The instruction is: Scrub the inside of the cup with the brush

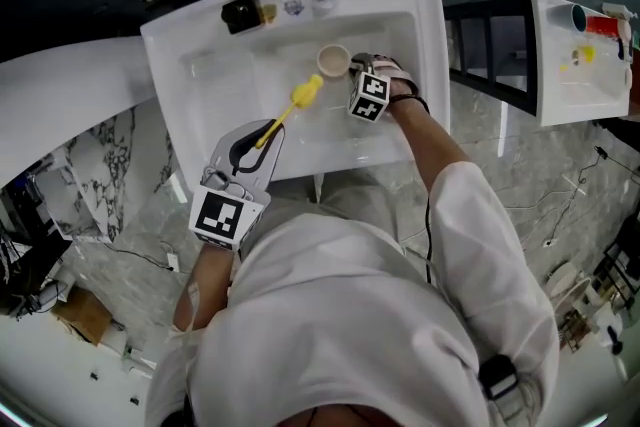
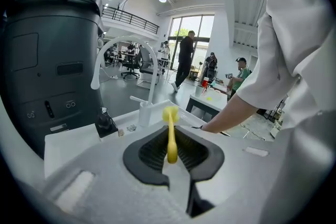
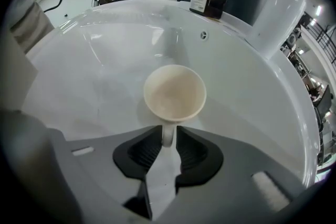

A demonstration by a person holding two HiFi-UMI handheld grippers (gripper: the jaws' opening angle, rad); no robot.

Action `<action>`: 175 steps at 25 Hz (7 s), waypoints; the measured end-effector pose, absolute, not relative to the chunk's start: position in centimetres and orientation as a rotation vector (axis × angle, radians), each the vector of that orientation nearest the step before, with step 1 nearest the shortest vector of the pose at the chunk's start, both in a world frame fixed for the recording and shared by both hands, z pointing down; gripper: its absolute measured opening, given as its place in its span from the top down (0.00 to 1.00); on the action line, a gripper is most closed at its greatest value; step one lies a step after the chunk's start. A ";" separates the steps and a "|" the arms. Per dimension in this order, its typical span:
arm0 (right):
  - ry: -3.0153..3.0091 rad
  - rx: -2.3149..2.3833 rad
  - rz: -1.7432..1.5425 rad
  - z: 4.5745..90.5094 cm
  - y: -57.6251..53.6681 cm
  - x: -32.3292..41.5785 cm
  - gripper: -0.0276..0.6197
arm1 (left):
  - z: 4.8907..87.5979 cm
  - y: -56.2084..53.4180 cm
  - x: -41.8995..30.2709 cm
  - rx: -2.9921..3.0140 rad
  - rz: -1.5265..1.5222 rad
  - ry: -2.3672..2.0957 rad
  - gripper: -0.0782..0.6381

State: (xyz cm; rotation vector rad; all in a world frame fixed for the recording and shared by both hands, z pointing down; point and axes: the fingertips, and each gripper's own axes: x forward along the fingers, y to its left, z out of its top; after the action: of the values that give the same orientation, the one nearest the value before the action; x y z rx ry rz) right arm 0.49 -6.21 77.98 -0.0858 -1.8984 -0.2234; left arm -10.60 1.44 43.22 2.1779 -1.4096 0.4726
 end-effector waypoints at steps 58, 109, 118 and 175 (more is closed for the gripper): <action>-1.932 0.049 -0.177 77.8 -5.7 0.4 0.88 | 69.6 -4.6 -3.1 2.228 1.808 -0.572 0.84; -1.944 0.052 -0.123 78.0 -5.7 0.4 0.88 | 71.7 -4.1 -5.6 2.085 2.097 -0.402 0.84; -1.956 0.053 -0.119 77.9 -5.4 0.5 0.88 | 72.3 -7.3 -3.5 2.120 2.012 -0.489 0.84; -1.959 0.066 -0.055 77.9 -5.8 0.1 0.88 | 63.4 -6.0 -7.4 2.238 1.623 -0.680 0.84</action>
State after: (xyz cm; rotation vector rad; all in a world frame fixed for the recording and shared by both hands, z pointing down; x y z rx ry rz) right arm 0.09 -5.78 77.90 0.0660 -1.9592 -0.0550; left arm -7.43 -6.03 63.40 2.2385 -0.6805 1.6228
